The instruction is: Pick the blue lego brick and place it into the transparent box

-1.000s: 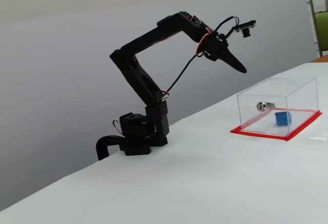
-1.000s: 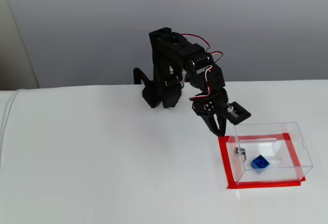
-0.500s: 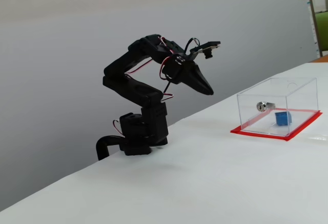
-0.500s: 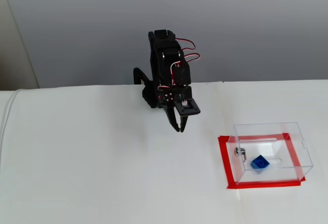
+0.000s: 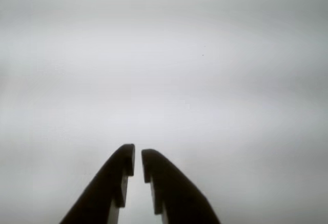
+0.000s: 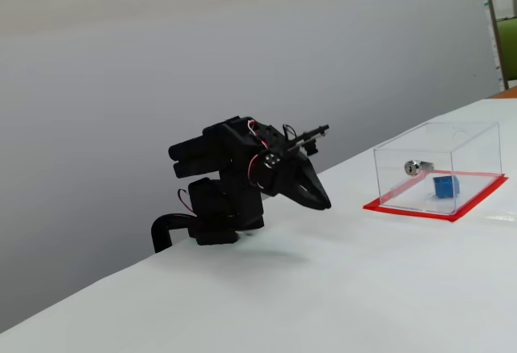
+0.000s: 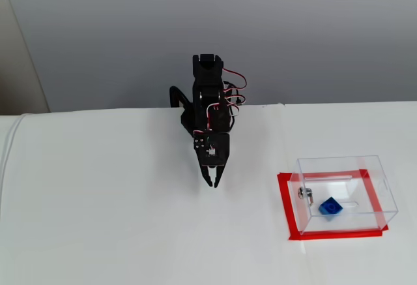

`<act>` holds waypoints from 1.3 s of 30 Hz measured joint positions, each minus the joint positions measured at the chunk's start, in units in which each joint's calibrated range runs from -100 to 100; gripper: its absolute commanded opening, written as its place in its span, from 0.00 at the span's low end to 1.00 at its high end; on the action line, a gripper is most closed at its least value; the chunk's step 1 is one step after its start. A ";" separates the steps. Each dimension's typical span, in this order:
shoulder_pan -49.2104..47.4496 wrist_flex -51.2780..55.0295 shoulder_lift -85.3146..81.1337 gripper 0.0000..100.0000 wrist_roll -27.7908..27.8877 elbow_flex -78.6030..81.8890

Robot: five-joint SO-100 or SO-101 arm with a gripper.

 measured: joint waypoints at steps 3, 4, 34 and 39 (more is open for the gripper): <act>-0.11 -0.17 -1.35 0.02 -0.10 2.82; -0.11 -0.17 -1.44 0.02 -0.10 3.71; 3.10 5.40 -1.61 0.01 -0.10 5.12; 3.10 5.40 -1.61 0.01 -0.10 5.12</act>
